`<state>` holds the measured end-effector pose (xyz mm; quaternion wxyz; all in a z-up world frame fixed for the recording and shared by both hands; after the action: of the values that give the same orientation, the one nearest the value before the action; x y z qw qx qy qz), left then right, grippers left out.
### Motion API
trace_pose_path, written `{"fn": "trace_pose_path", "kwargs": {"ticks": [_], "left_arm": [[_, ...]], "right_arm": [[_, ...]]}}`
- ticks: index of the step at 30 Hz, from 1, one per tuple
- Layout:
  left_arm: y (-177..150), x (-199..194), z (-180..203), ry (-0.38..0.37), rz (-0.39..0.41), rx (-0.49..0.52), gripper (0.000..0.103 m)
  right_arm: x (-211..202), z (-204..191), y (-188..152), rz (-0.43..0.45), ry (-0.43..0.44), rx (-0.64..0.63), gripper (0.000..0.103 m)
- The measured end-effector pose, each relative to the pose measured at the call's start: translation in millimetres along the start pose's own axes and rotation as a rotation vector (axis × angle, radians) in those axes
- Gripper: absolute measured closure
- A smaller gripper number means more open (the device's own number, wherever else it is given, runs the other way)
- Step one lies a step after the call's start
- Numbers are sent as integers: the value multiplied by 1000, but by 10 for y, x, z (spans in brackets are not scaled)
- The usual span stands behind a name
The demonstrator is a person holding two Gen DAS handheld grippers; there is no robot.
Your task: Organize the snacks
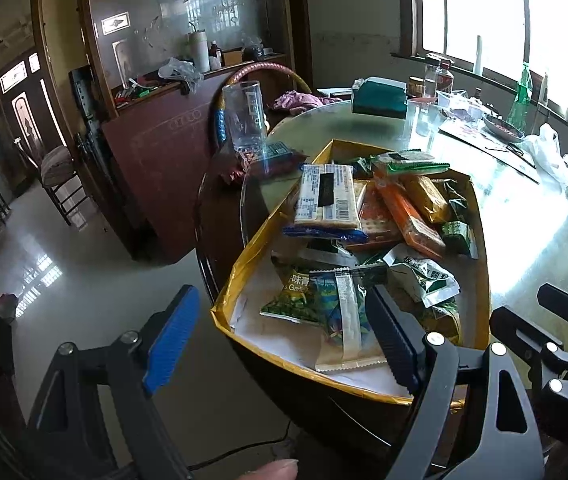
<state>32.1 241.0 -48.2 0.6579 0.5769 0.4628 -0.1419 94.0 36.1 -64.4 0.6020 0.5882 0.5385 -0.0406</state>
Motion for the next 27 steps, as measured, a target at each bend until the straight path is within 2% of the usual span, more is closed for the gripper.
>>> {"fn": "trace_pose_path", "kwargs": {"ticks": [27], "left_arm": [[89, 122, 19, -32, -12, -5, 18]], "right_arm": [[46, -34, 65, 3, 0, -3, 23]]}}
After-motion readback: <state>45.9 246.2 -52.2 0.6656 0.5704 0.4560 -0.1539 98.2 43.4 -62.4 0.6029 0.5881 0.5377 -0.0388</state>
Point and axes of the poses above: each gripper's, at about its wrist camera, not at the fingertips, and x roughly the way its jaws point, z to its right, y to its top, the point moved 10 cm from there along x, roughly the way its jaws point, and after that the axes turned 8 degrees about -z, right-handed, at the moved point
